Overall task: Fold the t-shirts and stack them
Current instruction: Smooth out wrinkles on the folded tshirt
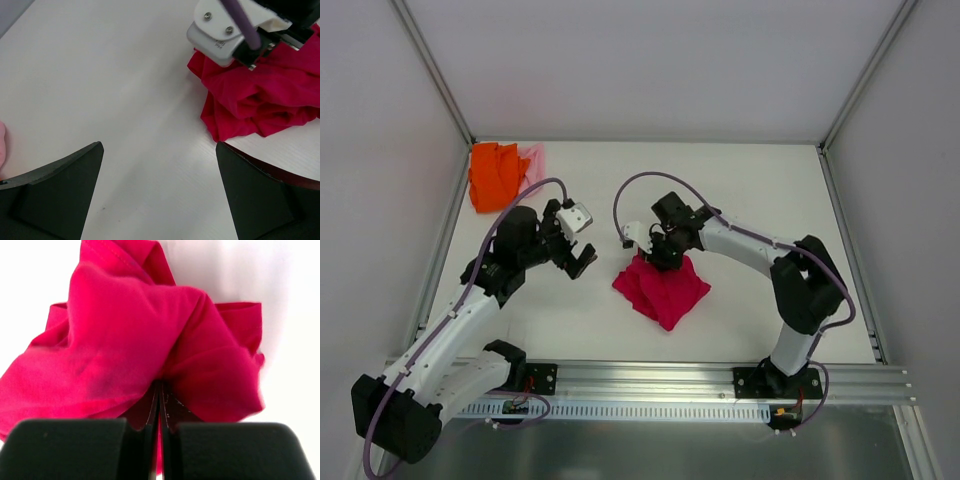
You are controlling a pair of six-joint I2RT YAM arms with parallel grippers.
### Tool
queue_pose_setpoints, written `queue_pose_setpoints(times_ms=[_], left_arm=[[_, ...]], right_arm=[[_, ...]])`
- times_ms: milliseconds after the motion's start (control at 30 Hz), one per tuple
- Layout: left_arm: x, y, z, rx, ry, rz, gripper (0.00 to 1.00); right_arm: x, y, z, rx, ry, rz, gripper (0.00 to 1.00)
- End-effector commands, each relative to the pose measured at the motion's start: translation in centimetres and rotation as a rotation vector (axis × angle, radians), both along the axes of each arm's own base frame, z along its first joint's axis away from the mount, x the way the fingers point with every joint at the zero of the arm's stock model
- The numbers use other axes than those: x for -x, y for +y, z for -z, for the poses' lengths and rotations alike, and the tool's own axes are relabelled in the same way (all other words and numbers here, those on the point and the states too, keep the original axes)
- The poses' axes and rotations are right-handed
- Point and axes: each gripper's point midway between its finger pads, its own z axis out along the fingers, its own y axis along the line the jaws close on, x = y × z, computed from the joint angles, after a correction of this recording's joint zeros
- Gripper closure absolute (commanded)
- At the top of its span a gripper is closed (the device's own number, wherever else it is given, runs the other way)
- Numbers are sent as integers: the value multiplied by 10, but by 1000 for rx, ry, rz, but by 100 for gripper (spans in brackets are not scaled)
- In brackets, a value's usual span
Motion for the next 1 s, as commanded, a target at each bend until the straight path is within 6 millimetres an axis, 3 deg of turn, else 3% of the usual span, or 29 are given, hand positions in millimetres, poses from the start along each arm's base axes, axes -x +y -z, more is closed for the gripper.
queue_pose_setpoints(times_ms=[0,200,400,600,833,967], left_arm=[[-3,-6,-6,21,-16,31,1],[-3,-9,-3,28,-5,45,1],[-4,-7,-8,37,-16,26,1],[-11,-3,-8,32,-30,-19,1],[-13,-2,-5,27,-24,-23,1],[-12,-2,-5,28,-26,-21,1]], right_arm=[[-6,-5,-42,-35,-172,2,99],[1,-7,-78,-91,-264,11,99],[18,-3,-92,-152,-225,-5,99],[37,11,-79,-178,-115,-62,99],[60,27,-37,-103,-16,-146,99],[70,32,-25,-75,28,-172,99]])
